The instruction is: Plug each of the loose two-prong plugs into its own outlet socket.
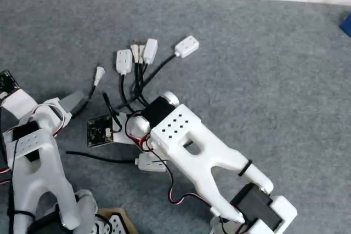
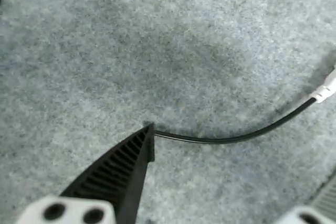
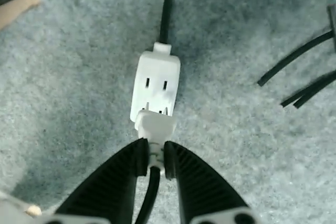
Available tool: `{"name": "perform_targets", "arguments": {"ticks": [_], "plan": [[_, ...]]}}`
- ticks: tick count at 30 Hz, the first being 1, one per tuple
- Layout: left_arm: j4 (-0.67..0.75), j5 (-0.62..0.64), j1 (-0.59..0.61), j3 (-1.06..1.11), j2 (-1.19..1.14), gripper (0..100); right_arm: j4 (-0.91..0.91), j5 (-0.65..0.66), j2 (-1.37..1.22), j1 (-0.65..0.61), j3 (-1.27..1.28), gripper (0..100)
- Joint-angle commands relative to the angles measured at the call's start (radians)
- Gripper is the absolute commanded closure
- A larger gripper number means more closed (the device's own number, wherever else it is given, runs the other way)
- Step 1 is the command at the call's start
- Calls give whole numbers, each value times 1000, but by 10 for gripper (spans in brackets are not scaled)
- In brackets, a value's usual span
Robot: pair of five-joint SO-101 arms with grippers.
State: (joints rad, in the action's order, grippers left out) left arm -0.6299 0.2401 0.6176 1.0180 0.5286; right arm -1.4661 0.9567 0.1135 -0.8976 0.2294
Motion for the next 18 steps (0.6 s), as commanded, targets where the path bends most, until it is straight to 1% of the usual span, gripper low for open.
{"name": "perform_targets", "arguments": {"ticks": [1, 8, 13, 18], "plan": [[18, 8, -13, -4, 13, 508, 25, 18, 5, 12, -5, 991], [17, 9, -16, -4, 13, 508, 82, 20, 7, 13, 90, 991], [17, 9, -18, -4, 13, 508, 73, 51, 15, 19, 105, 991], [17, 9, -18, -4, 13, 508, 42, 54, 16, 36, 102, 991]]}}
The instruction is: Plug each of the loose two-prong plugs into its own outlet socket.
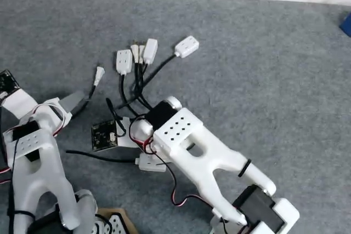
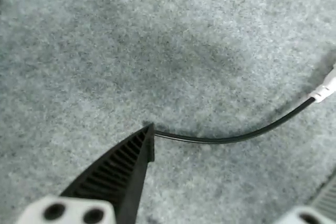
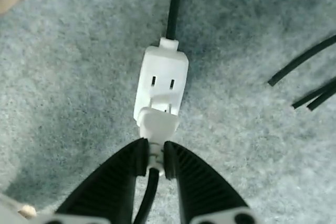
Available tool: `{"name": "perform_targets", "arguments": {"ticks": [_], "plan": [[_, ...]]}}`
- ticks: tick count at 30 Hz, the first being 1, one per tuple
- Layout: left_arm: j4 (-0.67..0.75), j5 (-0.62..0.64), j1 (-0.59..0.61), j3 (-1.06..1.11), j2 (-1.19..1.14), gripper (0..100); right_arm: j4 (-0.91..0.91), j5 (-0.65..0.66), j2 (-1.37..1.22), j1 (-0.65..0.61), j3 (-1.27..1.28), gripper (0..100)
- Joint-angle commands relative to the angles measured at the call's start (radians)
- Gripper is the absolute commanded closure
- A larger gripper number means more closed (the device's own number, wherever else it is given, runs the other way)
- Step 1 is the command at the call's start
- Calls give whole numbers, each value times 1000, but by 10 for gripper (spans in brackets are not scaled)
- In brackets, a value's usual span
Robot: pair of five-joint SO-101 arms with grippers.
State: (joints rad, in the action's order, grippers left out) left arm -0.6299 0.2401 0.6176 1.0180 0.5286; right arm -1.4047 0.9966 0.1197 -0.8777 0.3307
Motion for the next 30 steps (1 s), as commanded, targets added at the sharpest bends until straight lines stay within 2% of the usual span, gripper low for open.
{"name": "perform_targets", "arguments": {"ticks": [1, 8, 16, 30], "plan": [[17, 9, -18, -4, 13, 508, -25, 15, 10, 16, 1, 991], [17, 9, -19, -4, 13, 508, -47, 15, 10, 16, -28, 991], [17, 9, -19, -4, 13, 508, -283, 72, -1, 47, -320, 991], [17, 9, -21, -4, 13, 508, -203, 72, -131, 13, -243, 991]]}}
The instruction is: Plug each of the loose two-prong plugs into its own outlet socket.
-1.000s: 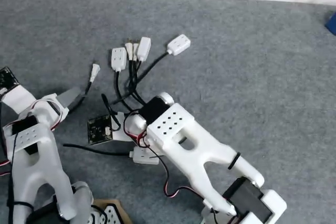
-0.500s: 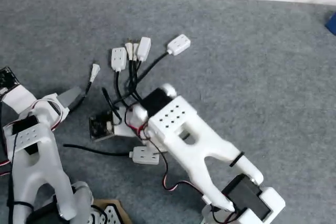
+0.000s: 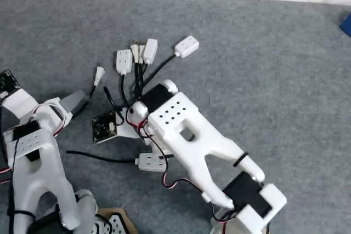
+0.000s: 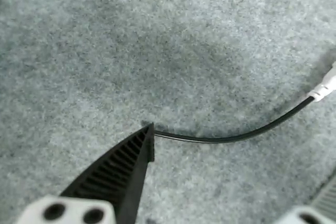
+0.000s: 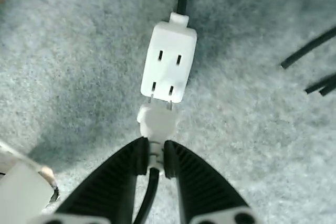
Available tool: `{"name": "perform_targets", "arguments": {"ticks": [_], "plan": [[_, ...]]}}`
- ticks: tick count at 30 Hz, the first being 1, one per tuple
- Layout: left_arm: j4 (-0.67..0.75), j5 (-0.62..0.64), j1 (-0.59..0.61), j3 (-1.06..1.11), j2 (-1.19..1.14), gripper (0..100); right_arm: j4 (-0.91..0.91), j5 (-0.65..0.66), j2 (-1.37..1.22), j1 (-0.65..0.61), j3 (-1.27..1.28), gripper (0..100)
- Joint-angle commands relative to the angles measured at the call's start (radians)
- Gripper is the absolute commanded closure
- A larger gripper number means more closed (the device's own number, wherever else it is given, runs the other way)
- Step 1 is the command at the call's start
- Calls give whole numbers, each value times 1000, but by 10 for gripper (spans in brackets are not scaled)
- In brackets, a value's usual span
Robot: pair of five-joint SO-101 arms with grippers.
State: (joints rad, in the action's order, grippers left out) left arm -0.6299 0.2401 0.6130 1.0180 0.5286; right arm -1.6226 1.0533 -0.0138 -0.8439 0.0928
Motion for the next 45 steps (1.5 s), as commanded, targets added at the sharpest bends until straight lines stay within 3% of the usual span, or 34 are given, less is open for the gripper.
{"name": "perform_targets", "arguments": {"ticks": [1, 30, 45], "plan": [[17, 9, -16, -4, 13, 508, 27, 15, 2, -21, -2, 991], [17, 9, -16, -4, 13, 508, 147, 17, -1, -45, 108, 992], [17, 9, -16, -4, 13, 508, 159, 72, -1, 25, 108, 992]]}}
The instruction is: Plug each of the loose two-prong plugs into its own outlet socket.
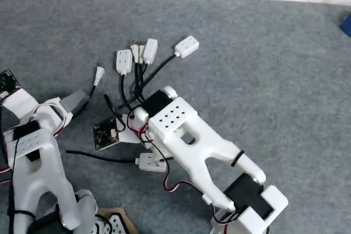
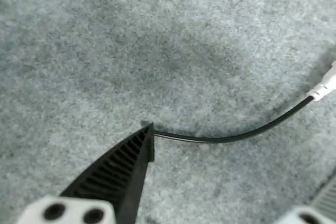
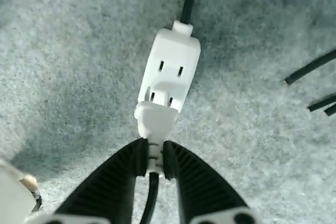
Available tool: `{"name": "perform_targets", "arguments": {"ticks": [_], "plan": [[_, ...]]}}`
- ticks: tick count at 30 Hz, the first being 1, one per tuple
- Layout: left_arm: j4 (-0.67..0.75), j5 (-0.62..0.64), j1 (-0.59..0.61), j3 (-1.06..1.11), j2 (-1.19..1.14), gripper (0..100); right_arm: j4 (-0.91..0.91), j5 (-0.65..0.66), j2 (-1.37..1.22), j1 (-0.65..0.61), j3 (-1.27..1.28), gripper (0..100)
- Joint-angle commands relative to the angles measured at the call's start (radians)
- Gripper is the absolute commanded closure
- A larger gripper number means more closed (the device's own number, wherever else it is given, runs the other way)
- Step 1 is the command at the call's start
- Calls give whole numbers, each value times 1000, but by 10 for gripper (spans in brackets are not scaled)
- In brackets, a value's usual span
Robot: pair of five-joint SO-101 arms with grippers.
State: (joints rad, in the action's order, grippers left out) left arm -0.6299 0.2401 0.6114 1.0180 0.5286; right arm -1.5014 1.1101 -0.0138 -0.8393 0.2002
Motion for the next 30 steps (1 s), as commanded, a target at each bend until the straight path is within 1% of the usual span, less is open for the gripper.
{"name": "perform_targets", "arguments": {"ticks": [1, 11, 18, 19, 21, 24, 26, 28, 30], "plan": [[17, 9, -15, -4, 13, 508, 38, 15, -1, 21, 1, 992], [21, 9, -30, 4, 13, 508, 10, 17, 4, 39, 1, 992], [20, 8, -38, 7, 13, 508, 8, 6, 7, 93, 1, 992], [18, -8, -54, 5, 13, 508, 12, -18, 8, 108, -1, 992], [17, -68, -102, 4, 13, 508, 22, -124, 8, 130, -31, 992], [14, -117, -171, 1, 21, 508, 24, -345, 8, 168, -148, 992], [-52, -176, -219, -33, 15, 508, 25, -486, 8, 217, -236, 992], [-150, -207, -243, -77, 15, 508, 27, -542, -1, 257, -234, 992], [-207, -209, -243, -99, 15, 508, 116, -559, 5, 280, -116, 992]]}}
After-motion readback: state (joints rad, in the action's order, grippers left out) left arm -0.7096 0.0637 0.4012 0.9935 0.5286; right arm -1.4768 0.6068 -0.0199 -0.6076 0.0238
